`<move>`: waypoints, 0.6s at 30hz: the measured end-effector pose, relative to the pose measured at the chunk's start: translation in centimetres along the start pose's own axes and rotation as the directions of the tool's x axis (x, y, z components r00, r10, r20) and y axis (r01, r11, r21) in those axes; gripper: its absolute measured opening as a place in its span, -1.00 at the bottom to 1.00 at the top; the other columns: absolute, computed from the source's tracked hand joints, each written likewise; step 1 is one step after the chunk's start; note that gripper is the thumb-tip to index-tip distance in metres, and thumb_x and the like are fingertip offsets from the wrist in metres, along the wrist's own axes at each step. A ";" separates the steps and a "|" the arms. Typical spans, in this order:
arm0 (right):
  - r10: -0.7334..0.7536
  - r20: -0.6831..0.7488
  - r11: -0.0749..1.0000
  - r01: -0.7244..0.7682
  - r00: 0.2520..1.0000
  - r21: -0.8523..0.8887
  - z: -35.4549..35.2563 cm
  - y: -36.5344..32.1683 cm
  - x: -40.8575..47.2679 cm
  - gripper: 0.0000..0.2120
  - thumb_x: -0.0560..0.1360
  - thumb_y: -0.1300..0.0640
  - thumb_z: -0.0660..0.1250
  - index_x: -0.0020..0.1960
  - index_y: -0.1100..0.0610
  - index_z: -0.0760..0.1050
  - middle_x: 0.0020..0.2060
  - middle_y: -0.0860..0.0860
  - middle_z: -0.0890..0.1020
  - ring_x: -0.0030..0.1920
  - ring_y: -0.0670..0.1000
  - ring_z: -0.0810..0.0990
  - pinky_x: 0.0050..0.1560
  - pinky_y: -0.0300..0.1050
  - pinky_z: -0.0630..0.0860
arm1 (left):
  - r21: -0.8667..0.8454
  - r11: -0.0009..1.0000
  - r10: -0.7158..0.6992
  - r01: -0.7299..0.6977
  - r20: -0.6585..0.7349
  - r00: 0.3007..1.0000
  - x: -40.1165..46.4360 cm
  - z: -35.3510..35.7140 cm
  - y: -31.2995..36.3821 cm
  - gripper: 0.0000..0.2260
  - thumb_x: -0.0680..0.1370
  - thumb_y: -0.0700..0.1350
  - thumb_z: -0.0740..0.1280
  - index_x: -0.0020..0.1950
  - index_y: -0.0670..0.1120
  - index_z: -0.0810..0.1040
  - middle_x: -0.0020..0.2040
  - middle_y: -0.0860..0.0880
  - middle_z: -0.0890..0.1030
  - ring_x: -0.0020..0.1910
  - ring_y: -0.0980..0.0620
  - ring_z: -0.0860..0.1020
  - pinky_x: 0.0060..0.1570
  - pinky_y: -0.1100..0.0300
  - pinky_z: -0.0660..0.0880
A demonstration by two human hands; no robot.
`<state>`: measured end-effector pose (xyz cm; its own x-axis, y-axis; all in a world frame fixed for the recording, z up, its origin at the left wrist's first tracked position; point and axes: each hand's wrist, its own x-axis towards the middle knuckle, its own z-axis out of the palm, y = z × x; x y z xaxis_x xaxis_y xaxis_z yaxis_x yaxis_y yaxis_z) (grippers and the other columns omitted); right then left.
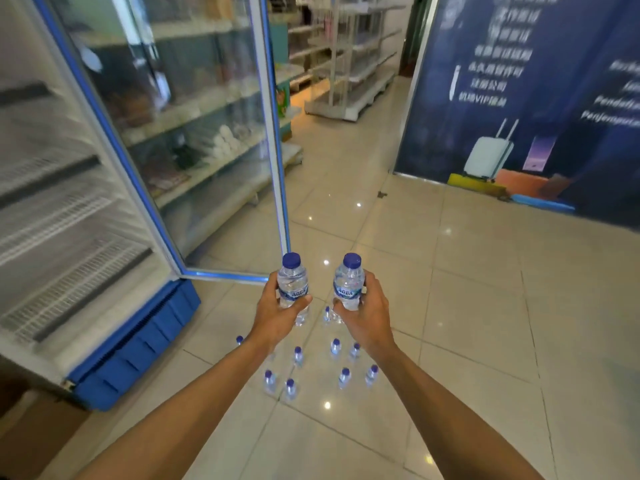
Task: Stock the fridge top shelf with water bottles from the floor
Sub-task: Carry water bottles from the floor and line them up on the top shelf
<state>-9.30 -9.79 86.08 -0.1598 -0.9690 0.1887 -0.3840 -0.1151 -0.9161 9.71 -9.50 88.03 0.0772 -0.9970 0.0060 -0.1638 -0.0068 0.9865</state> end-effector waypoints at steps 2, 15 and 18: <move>-0.031 0.004 0.999 0.031 1.000 0.030 0.7 -4.0 1.2 -0.43 0.31 0.11 0.53 0.22 -0.21 0.41 0.06 -0.17 0.58 0.02 -0.09 0.62 0.04 0.04 0.60 | 0.005 0.998 0.055 -0.055 -0.026 0.998 0.3 -2.2 3.5 -0.53 0.45 -0.14 0.50 0.16 0.27 0.38 0.07 0.20 0.58 -0.03 0.41 0.53 -0.12 0.55 0.38; -0.177 0.110 0.972 0.156 0.978 0.178 11.2 -22.3 5.9 -0.55 0.28 0.18 0.52 0.07 -0.15 0.48 -0.15 -0.12 0.66 -0.18 -0.10 0.66 -0.11 -0.03 0.65 | 0.110 0.968 0.247 -0.224 -0.283 0.927 2.4 -21.7 15.2 -0.47 0.42 -0.21 0.51 0.28 -0.05 0.32 0.16 -0.03 0.55 0.09 0.08 0.57 0.17 0.12 0.49; -0.231 0.154 0.958 0.196 0.961 0.209 15.0 -24.8 7.3 -0.56 0.31 0.18 0.53 0.09 -0.14 0.48 -0.13 -0.12 0.66 -0.15 -0.10 0.67 -0.10 -0.09 0.64 | 0.131 0.973 0.229 -0.193 -0.386 0.894 3.0 -25.7 15.9 -0.42 0.42 -0.20 0.51 0.30 -0.13 0.24 0.21 -0.09 0.49 0.15 0.00 0.54 0.22 0.10 0.47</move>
<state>12.71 -17.35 104.87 0.0747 -0.9381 0.3381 -0.2090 -0.3463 -0.9145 32.63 -10.60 107.94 0.4115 -0.8625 0.2944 -0.3026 0.1753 0.9368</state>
